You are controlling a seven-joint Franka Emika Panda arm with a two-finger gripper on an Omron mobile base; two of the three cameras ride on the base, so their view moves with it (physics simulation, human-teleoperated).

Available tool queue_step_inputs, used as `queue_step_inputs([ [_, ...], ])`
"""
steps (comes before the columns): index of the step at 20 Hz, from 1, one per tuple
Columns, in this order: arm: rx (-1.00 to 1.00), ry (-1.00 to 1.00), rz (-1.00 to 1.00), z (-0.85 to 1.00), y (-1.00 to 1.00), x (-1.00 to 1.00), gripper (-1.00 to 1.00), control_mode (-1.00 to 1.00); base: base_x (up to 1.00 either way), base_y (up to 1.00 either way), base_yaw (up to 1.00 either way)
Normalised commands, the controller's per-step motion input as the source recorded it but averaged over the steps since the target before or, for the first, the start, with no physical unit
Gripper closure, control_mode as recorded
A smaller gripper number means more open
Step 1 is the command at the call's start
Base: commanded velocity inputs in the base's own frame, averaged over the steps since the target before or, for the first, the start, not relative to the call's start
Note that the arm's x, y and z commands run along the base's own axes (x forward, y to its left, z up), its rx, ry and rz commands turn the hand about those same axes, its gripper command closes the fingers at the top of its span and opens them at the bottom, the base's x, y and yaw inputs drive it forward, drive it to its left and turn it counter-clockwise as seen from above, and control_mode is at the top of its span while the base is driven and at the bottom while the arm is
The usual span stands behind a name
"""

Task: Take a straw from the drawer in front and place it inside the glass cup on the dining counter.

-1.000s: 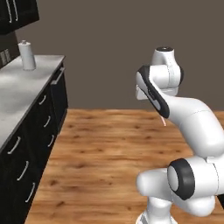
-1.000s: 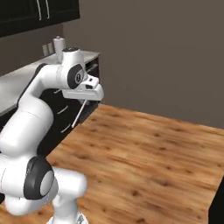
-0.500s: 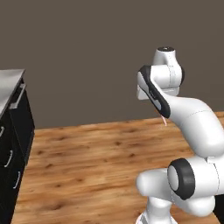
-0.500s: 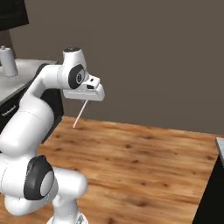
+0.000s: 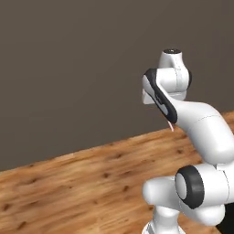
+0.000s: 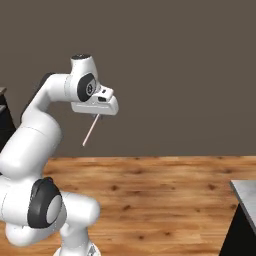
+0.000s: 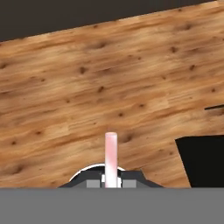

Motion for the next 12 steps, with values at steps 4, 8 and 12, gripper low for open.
queue_step_inputs([
  [4,0.00,0.00,0.00,0.00,0.00,0.00,1.00,1.00,0.98,0.02,-0.48],
  [8,0.00,0.00,0.00,0.00,0.00,0.00,1.00,1.00,0.92,0.00,-0.49],
  [12,0.00,0.00,0.00,0.00,0.00,0.00,1.00,1.00,0.85,0.00,-0.50],
])
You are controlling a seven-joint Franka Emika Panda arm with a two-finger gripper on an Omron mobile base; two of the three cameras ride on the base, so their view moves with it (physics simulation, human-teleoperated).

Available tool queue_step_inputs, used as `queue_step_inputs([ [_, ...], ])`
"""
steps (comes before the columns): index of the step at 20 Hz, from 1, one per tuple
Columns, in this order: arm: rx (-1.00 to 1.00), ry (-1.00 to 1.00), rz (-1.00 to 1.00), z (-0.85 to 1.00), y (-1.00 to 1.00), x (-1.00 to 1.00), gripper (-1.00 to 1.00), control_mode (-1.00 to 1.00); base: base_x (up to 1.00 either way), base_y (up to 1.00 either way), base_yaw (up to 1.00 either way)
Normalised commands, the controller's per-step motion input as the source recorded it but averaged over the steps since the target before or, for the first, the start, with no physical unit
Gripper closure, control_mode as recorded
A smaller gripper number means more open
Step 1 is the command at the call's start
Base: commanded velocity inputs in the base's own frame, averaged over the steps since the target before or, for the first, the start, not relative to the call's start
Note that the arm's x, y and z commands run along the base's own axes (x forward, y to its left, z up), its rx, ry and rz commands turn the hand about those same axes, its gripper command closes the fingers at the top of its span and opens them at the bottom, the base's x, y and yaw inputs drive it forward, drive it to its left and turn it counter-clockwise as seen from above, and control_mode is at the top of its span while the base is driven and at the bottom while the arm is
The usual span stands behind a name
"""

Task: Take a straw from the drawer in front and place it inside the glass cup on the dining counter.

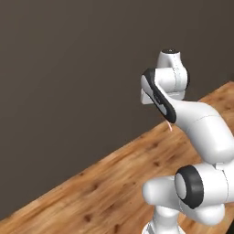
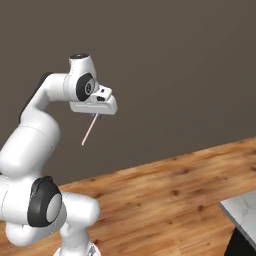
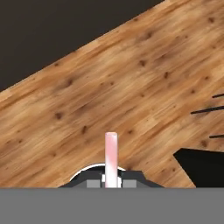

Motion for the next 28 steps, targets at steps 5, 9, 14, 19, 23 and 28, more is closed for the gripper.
queue_step_inputs([
  [5,0.00,0.00,0.00,0.00,0.00,0.00,1.00,1.00,0.80,0.00,-0.49],
  [9,0.00,0.00,0.00,0.00,0.00,0.00,1.00,1.00,0.72,0.00,-0.48],
  [14,0.00,0.00,0.00,0.00,0.00,0.00,1.00,1.00,0.67,0.00,-0.48],
  [19,0.00,0.00,0.00,0.00,0.00,0.00,1.00,1.00,0.63,0.03,-0.48],
  [23,0.00,0.00,0.00,0.00,0.00,0.00,1.00,1.00,0.54,0.23,-0.47],
  [28,0.00,0.00,0.00,0.00,0.00,0.00,1.00,1.00,0.36,0.41,-0.46],
])
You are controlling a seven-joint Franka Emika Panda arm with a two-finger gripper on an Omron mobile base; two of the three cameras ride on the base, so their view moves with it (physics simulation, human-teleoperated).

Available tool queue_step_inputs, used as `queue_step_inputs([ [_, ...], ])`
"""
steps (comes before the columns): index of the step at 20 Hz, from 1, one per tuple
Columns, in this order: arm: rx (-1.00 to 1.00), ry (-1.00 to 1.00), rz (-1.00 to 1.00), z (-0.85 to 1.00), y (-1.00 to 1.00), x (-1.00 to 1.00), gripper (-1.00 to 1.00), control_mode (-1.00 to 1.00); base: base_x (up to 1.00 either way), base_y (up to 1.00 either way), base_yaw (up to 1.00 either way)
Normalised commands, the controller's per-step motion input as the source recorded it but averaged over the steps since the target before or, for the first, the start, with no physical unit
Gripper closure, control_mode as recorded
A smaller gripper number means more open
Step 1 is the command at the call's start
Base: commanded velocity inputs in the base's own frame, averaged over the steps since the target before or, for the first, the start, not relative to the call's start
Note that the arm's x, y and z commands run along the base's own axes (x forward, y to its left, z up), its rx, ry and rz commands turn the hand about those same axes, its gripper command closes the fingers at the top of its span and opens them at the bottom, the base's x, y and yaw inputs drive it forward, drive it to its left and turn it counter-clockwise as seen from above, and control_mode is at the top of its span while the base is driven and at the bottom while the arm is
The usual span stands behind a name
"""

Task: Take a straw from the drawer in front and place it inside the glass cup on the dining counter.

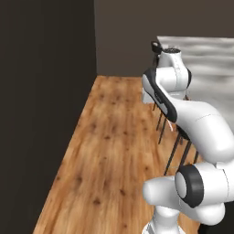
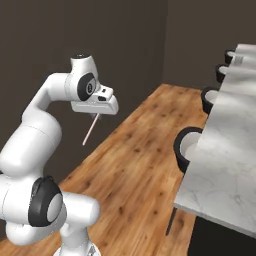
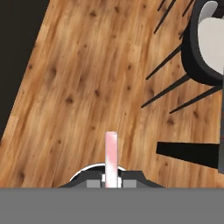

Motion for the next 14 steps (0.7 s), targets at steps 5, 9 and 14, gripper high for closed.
queue_step_inputs([
  [5,0.00,0.00,0.00,0.00,0.00,0.00,1.00,1.00,0.25,0.66,-0.40],
  [9,0.00,0.00,0.00,0.00,0.00,0.00,1.00,1.00,0.58,0.65,-0.36],
  [14,0.00,0.00,0.00,0.00,0.00,0.00,1.00,1.00,0.73,0.57,-0.33],
])
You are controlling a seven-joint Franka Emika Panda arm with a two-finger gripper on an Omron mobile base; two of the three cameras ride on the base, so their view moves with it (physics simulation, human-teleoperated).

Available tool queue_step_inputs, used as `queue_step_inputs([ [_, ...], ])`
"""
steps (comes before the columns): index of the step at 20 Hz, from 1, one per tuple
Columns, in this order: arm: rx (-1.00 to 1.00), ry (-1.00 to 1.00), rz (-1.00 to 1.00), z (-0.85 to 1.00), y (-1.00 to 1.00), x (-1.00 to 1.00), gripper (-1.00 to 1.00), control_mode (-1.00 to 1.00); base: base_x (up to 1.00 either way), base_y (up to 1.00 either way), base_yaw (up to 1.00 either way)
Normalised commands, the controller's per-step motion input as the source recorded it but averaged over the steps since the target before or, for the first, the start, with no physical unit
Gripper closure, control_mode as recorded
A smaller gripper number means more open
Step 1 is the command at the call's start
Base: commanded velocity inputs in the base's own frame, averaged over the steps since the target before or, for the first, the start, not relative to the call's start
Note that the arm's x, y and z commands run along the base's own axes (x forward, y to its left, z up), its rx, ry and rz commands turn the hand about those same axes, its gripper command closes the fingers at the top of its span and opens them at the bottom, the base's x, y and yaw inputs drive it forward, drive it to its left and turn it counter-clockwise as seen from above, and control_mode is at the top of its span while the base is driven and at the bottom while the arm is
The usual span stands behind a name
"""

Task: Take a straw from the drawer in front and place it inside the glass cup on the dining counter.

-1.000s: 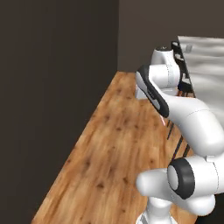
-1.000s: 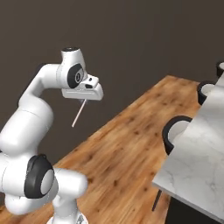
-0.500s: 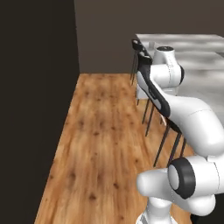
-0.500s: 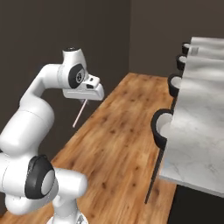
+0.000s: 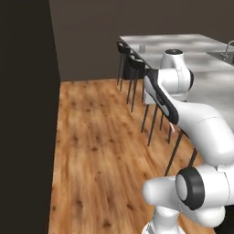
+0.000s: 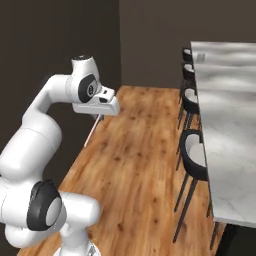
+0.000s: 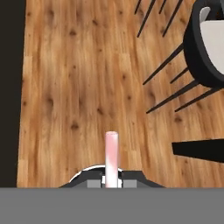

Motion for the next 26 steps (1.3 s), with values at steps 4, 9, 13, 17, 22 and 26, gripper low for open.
queue_step_inputs([
  [4,0.00,0.00,0.00,0.00,0.00,0.00,1.00,1.00,0.97,0.48,-0.17],
  [9,0.00,0.00,0.00,0.00,0.00,0.00,1.00,1.00,1.00,0.35,0.01],
  [13,0.00,0.00,0.00,0.00,0.00,0.00,1.00,1.00,1.00,0.27,0.06],
  [17,0.00,0.00,0.00,0.00,0.00,0.00,1.00,1.00,1.00,0.24,0.04],
  [22,0.00,0.00,0.00,0.00,0.00,0.00,1.00,1.00,1.00,0.19,0.01],
  [26,0.00,0.00,0.00,0.00,0.00,0.00,1.00,1.00,1.00,0.28,0.00],
])
